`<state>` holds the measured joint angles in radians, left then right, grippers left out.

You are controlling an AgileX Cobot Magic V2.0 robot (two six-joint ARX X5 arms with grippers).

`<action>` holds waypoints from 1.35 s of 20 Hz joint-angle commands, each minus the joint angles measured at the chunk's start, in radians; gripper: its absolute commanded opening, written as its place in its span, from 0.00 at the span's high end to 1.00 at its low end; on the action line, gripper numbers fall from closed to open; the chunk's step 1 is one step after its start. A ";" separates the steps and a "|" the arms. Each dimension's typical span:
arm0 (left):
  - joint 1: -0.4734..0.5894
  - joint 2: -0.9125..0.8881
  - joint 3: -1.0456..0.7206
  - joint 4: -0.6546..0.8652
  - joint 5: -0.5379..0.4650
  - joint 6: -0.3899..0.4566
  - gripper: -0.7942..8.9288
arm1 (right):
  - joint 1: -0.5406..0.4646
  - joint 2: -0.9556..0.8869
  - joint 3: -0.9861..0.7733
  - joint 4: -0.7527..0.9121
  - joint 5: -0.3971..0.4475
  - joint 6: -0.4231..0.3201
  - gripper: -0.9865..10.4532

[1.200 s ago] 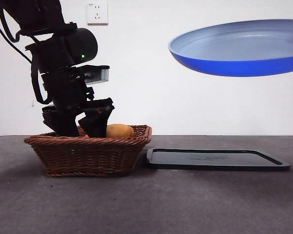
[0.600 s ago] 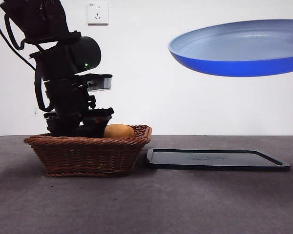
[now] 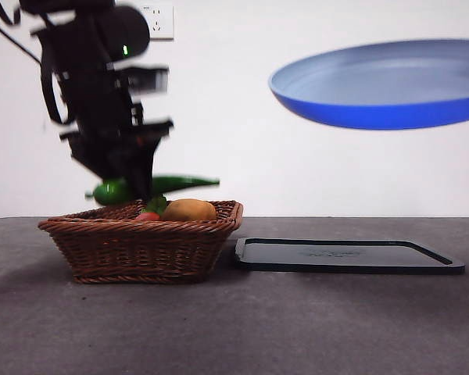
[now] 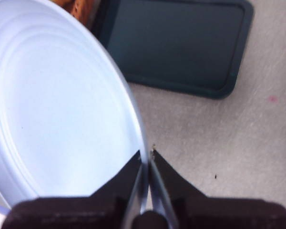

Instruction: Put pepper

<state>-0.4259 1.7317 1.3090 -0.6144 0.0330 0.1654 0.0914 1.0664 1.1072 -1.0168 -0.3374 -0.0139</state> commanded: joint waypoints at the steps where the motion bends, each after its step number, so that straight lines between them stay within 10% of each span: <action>1: -0.019 -0.056 0.050 -0.042 0.035 -0.015 0.78 | 0.001 0.055 0.020 0.014 -0.005 0.025 0.91; 8: -0.130 -0.238 0.067 -0.122 0.251 -0.043 0.78 | 0.052 0.294 0.020 0.132 -0.163 0.142 0.91; 27: -0.289 -0.007 0.066 -0.133 0.179 -0.035 0.64 | 0.211 0.389 0.019 0.167 -0.161 0.226 0.91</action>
<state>-0.7036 1.7077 1.3640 -0.7540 0.2131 0.1303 0.2989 1.4437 1.1072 -0.8631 -0.4793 0.2062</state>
